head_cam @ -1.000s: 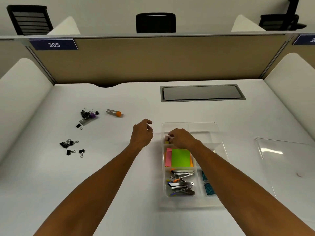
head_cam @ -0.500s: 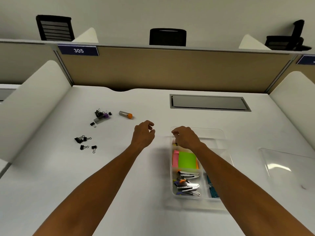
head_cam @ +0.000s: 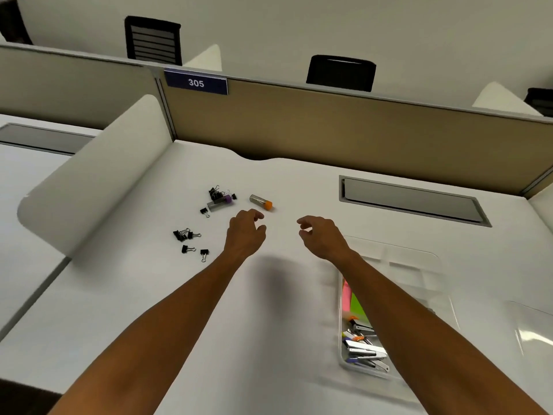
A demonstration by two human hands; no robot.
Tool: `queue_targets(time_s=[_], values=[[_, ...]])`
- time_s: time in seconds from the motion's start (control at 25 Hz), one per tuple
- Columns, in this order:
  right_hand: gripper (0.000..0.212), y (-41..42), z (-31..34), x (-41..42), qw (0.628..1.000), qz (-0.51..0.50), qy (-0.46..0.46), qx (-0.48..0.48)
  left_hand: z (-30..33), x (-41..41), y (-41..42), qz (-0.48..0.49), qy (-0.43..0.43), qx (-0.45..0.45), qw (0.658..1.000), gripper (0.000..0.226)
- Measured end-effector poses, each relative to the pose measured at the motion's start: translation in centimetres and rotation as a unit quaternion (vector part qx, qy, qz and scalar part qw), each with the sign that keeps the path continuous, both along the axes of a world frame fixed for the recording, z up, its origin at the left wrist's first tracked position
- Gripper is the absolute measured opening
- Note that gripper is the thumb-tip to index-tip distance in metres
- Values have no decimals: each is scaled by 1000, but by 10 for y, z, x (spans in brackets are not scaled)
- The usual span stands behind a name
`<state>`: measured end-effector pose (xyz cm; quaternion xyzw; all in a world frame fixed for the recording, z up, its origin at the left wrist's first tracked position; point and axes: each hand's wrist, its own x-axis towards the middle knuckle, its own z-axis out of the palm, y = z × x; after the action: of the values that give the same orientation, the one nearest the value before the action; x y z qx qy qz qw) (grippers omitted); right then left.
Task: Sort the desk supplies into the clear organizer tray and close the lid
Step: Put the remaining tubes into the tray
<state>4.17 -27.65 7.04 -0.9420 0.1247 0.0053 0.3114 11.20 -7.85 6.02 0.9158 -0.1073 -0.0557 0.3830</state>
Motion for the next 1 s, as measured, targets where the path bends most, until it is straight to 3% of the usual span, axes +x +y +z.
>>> queue_targets(time_s=[0.6, 0.84, 1.0], values=[[51, 54, -31, 122, 999, 0, 46, -13, -42, 119, 67, 12, -16, 24, 1000, 45], [60, 63, -54, 151, 979, 52, 110, -163, -67, 148, 62, -80, -106, 135, 982, 41], [65, 61, -65, 168, 973, 46, 143, -178, -80, 160, 62, -82, -107, 153, 979, 39]])
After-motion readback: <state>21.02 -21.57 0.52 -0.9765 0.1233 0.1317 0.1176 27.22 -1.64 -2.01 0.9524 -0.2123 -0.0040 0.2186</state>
